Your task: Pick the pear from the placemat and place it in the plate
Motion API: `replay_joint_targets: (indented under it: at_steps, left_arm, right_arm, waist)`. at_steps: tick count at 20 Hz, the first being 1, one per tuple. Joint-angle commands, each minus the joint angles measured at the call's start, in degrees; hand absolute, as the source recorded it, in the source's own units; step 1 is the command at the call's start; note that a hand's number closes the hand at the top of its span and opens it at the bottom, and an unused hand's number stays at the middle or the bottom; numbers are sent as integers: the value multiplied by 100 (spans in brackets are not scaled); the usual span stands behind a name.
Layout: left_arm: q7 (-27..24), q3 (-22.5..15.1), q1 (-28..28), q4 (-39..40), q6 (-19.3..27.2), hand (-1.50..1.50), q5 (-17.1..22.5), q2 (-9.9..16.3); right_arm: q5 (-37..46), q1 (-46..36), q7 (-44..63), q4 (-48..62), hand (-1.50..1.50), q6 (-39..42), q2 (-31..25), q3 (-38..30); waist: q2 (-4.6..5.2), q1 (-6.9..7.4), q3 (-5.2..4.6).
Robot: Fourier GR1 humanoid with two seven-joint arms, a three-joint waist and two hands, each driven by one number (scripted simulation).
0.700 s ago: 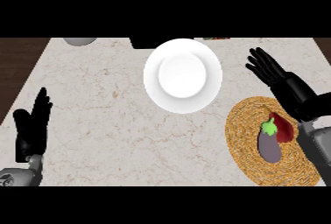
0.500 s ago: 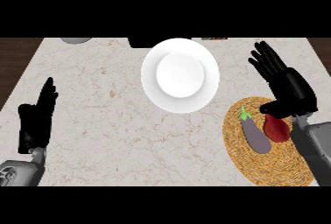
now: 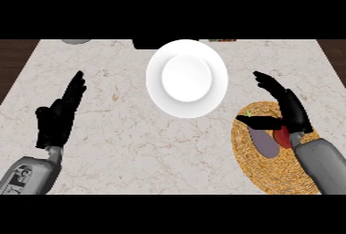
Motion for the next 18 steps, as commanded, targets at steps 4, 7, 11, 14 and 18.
replay_joint_targets:
  at_steps: [4,7,11,14,18]
  left_arm:
    - [-296,114,-94,365,-387,0,28,-210]
    - [98,197,-373,319,-360,0,-10,-144]
    - [-50,124,-393,452,-284,0,-201,-422]
    - [-343,349,-259,622,-529,0,-67,-174]
    - [-270,259,-408,686,-296,0,-190,-423]
  right_arm:
    - [1241,829,-426,-66,-150,-1009,195,372]
    - [1532,785,222,-917,-150,-1206,-318,213]
    - [1548,1047,729,-1682,-150,-785,-1046,-222]
    - [1828,1066,1786,-2147,-150,-119,-1688,77]
    - [1591,672,3142,-2431,-150,1089,-2279,192]
  waist:
    - [-26,-18,13]
    - [-52,-66,9]
    - [-42,-70,11]
    - [-49,-93,0]
    - [-45,-82,-5]
